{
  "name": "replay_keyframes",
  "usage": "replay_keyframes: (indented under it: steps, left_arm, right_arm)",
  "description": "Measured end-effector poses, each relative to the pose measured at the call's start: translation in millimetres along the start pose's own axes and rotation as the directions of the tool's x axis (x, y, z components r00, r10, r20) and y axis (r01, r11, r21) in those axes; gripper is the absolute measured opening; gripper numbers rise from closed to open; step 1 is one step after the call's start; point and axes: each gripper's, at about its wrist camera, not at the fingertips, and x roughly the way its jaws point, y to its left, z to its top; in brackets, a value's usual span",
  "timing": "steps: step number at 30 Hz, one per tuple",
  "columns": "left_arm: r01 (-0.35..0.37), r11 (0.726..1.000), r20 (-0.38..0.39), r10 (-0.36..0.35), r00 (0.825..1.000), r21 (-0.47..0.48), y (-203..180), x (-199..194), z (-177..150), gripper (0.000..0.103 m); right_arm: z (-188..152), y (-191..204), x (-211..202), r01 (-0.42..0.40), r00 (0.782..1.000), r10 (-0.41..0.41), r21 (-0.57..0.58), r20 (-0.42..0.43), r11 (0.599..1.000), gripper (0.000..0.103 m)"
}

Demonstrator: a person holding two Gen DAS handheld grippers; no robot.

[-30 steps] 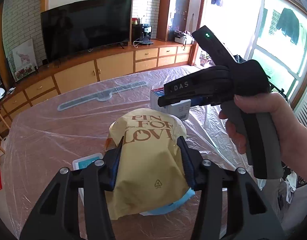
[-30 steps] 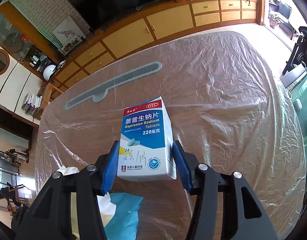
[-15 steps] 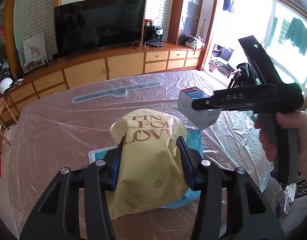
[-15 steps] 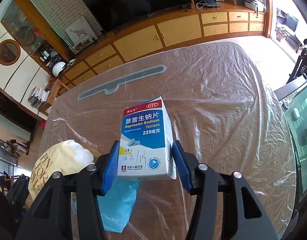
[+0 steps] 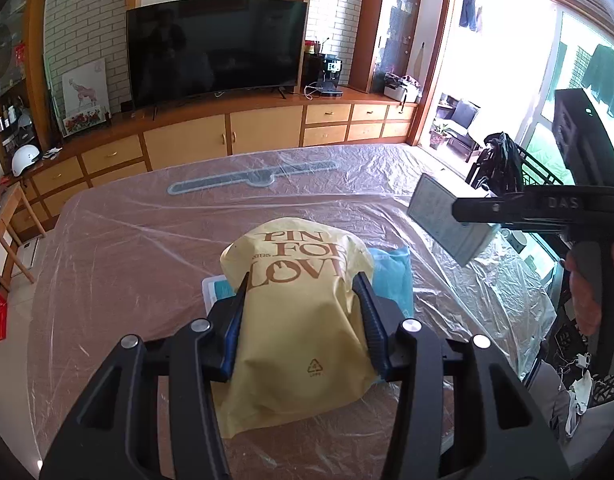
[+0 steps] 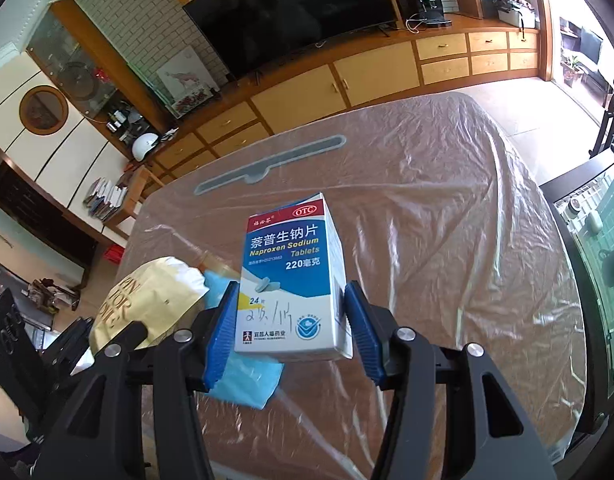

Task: Collect trash
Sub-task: 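Grasp the yellow bag with the left tool while the right tool grasps the medicine box, then carry the yellow bag and medicine box in both tools over the black bin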

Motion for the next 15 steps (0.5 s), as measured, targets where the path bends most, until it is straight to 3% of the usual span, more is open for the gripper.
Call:
replay_keyframes:
  steps: [15]
  left_arm:
    - [-0.016, 1.000, -0.020, 0.016, 1.000, 0.002, -6.2, -31.3, -32.2, 0.050]
  right_arm:
    - [-55.7, 22.4, -38.0, -0.083, 0.996, 0.078, -0.089, -0.052, 0.993, 0.052]
